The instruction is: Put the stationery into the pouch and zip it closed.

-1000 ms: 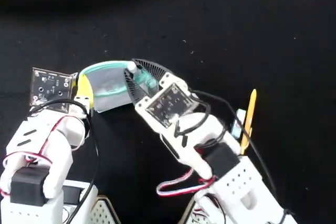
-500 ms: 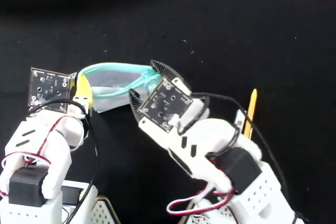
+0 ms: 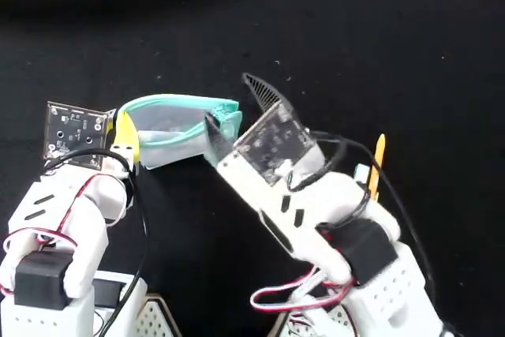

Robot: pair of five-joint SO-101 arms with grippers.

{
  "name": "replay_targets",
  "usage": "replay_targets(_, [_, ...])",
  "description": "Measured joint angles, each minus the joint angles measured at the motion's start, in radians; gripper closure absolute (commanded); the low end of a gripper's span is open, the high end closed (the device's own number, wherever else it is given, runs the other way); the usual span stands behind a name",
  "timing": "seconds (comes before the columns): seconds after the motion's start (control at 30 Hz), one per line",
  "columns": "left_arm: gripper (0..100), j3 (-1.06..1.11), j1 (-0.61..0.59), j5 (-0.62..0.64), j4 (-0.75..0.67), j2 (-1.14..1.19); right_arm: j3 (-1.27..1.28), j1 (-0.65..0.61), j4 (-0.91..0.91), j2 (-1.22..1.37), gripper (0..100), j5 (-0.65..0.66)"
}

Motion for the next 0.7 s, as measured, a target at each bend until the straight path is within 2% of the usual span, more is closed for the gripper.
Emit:
replay_targets(0.23, [97,0.0,0.0,0.0,-0.005,0.0,-0.015,0.106,-0.081,0.215,75.5,-0.029])
replay_targets(0.33, [97,0.0,0.003,-0.002,-0.005,0.0,-0.012,0.198,-0.12,0.244,75.5,-0.044])
replay_targets(0.43, [97,0.0,0.0,0.0,-0.005,0.0,0.021,0.367,-0.163,0.282,75.6,-0.135])
replay_targets(0.5, [97,0.0,0.0,0.0,-0.005,0.0,0.04,0.433,-0.175,0.316,75.6,-0.201])
replay_targets(0.7, [97,0.0,0.0,0.0,-0.005,0.0,0.049,0.353,-0.193,0.465,75.6,-0.232])
